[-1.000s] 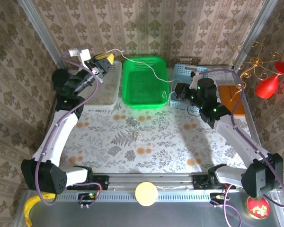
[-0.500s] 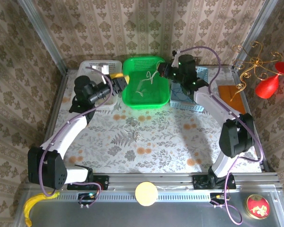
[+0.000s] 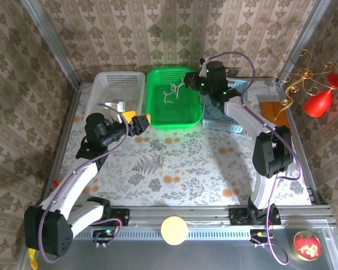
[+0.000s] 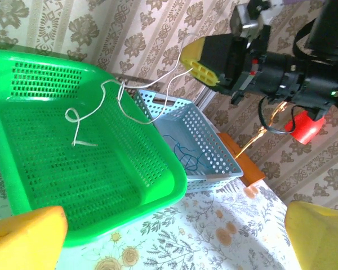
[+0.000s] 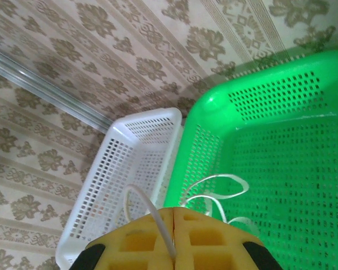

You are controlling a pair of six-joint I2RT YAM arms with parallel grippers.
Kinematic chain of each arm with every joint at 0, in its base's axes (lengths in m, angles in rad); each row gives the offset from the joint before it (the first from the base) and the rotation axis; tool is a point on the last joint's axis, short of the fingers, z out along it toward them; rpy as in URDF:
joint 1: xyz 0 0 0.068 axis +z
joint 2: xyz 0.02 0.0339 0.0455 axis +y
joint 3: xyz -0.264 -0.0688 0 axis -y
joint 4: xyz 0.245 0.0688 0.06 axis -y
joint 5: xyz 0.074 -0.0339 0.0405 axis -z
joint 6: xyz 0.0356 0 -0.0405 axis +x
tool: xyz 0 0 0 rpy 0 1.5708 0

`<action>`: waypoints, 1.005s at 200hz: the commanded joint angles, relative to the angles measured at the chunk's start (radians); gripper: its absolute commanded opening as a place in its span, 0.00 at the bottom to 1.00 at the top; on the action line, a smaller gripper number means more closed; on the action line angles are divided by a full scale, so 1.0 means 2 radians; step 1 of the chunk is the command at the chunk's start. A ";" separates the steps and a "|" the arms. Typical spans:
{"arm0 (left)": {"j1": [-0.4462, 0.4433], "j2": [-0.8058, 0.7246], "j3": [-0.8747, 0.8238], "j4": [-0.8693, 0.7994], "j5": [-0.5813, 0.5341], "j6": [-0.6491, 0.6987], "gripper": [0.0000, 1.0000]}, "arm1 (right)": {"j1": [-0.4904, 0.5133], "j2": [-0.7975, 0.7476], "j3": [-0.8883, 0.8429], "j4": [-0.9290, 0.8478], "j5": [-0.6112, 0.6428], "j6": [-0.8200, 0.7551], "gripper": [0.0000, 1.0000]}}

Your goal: Untangle the cables

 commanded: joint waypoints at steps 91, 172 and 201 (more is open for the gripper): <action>-0.014 -0.018 -0.055 -0.123 -0.056 0.020 1.00 | 0.048 -0.063 -0.038 -0.116 0.029 -0.109 0.65; -0.086 0.097 -0.041 -0.237 -0.180 0.058 0.82 | 0.102 -0.229 -0.246 -0.052 0.059 -0.082 0.65; -0.118 0.160 -0.005 -0.260 -0.225 0.088 0.69 | 0.109 -0.265 -0.300 -0.029 0.063 -0.061 0.65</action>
